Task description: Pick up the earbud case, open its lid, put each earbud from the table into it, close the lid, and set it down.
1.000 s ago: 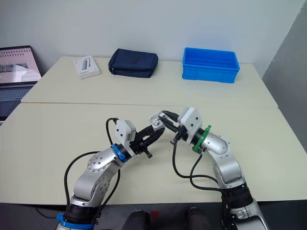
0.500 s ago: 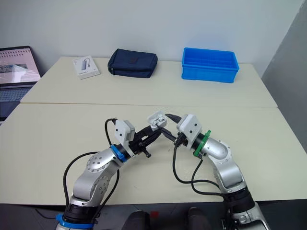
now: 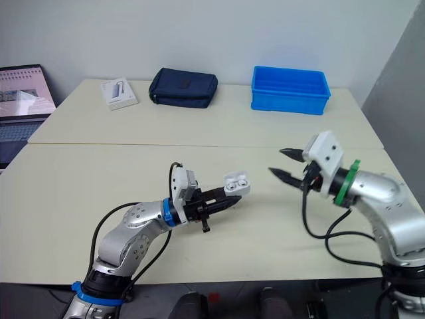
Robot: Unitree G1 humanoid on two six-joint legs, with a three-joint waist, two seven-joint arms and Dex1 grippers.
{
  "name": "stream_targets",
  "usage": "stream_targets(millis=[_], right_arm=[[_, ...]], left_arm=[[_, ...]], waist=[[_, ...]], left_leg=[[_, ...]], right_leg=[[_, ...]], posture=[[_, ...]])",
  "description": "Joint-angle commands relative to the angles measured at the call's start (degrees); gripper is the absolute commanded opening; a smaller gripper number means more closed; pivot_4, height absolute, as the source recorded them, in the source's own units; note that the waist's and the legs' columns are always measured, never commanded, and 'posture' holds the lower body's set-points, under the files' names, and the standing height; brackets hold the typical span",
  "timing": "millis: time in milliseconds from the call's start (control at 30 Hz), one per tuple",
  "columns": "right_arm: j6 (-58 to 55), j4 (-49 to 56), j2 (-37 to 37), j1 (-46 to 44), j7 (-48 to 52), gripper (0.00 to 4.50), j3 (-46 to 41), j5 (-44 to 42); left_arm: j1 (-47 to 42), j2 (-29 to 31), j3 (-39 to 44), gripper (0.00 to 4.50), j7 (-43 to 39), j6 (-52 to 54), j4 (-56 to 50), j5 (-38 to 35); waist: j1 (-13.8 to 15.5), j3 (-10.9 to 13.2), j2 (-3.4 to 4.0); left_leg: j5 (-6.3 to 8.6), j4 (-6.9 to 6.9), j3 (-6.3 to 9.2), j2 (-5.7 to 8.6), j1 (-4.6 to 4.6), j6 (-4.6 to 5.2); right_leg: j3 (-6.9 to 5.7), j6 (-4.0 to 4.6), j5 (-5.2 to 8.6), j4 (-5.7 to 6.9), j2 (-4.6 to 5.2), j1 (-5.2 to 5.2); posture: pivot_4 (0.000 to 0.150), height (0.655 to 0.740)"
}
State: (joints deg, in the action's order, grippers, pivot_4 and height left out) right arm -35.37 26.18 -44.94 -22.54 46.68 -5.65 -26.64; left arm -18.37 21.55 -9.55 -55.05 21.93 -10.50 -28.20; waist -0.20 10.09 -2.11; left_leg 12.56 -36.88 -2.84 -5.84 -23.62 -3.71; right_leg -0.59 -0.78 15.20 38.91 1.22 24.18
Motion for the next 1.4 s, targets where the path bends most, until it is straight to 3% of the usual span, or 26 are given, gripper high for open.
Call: stream_targets(millis=[33,133,167,733,1200,1400], right_arm=[[-1.1,-3.0,-4.5,-3.8,7.8,1.19,2.4,-1.5],[-2.1,-4.1,-6.5,-5.8,13.1,0.05,5.6,-2.9],[-2.2,-4.2,-6.7,-6.4,14.2,0.00,6.5,-3.1],[-10.0,2.9,-6.3,-7.3,18.8,0.00,8.3,-13.0],[-8.7,3.4,-7.2,-2.6,17.2,0.00,8.7,-11.5],[-10.1,4.4,-7.3,-0.5,11.9,0.00,3.6,-12.0]], left_arm=[[-3.4,2.0,-3.3,0.77,-8.8,-0.9,0.5,-1.0],[-5.4,2.6,-4.6,0.77,-12.7,-0.1,1.9,-1.3],[-5.9,2.6,-4.8,0.77,-13.4,0.1,2.3,-1.3],[-4.7,2.1,-4.9,0.77,-14.0,2.0,1.8,-0.8],[-4.8,1.7,-5.0,0.77,-13.3,2.7,1.9,-0.8],[-6.3,0.8,-4.4,0.77,-9.3,16.8,5.5,-4.6]], waist=[[0.0,0.0,0.03],[0.0,0.0,0.04],[0.0,0.0,0.04],[0.1,0.0,0.04],[0.1,0.0,0.04],[0.1,0.0,0.04]], left_leg=[[0.00,0.00,0.03,-0.01,0.00,0.00],[0.00,0.03,0.03,-0.01,-0.01,0.00],[0.01,0.04,0.02,-0.01,-0.03,0.01],[0.01,-0.03,0.09,-0.01,-0.14,0.02],[0.01,-0.05,0.09,-0.01,-0.13,0.02],[0.01,-0.07,0.10,-0.01,-0.13,0.02]], right_leg=[[-0.01,0.01,0.01,0.00,-0.03,0.01],[-0.02,0.02,0.02,-0.03,-0.03,0.02],[-0.01,0.02,0.03,-0.03,-0.03,0.02],[-0.06,0.00,0.03,-0.04,-0.03,0.08],[-0.05,0.00,0.03,-0.02,-0.03,0.06],[-0.06,0.00,0.03,-0.02,-0.03,0.05]], posture=[[0.150,0.7218],[0.150,0.7218],[0.150,0.7218],[0.150,0.7218],[0.150,0.7218],[0.150,0.7218]])
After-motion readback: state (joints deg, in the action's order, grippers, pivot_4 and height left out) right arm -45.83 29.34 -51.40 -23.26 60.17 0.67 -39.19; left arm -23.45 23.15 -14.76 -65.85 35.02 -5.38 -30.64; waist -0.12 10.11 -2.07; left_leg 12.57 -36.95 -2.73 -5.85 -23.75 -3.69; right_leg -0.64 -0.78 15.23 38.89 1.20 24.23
